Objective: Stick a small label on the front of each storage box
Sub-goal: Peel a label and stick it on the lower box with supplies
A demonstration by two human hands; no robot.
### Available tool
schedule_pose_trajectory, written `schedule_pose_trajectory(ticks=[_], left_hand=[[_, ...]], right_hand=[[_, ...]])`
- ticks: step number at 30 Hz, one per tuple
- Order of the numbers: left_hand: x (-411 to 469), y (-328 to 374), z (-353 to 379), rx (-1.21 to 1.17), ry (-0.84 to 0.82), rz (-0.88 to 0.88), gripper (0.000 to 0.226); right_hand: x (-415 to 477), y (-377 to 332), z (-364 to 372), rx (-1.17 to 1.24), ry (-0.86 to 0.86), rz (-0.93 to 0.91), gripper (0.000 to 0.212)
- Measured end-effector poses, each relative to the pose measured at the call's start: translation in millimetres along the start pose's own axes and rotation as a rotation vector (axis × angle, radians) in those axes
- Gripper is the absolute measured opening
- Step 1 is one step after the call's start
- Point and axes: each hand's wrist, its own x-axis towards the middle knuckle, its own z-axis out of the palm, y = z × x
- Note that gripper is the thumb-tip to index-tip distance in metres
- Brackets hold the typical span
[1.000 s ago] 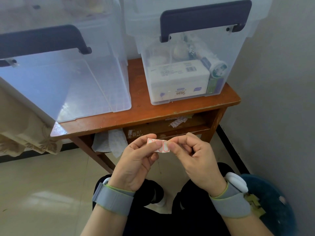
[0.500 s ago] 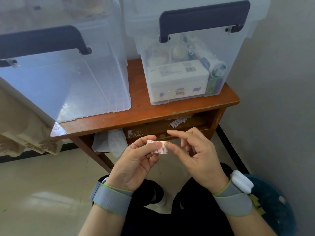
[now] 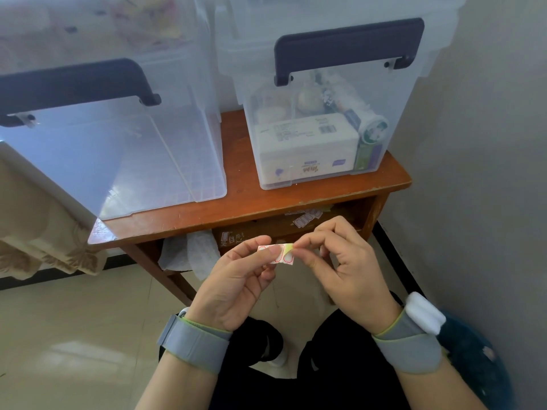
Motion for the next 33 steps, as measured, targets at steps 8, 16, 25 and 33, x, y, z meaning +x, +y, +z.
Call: schedule_pose_trajectory(ticks=[8,16,25,33], left_hand=[[21,26,18,0.337,0.004,0.263,0.027],[61,55,55,1.067,0.07,0.823,0.022],[92,70,79,1.579,0.206,1.237,0.055],[92,70,82,1.621,0.194,1.262,0.05]], right_hand=[[51,-2,-26,0.238,0.15,0.078,0.004],[115,24,-49,0.243,0.309,0.178,0.009],[152,30,-55,0.242,0.322,0.182,0.01],[160,41,-48,0.173,0.363,0.205,0.003]])
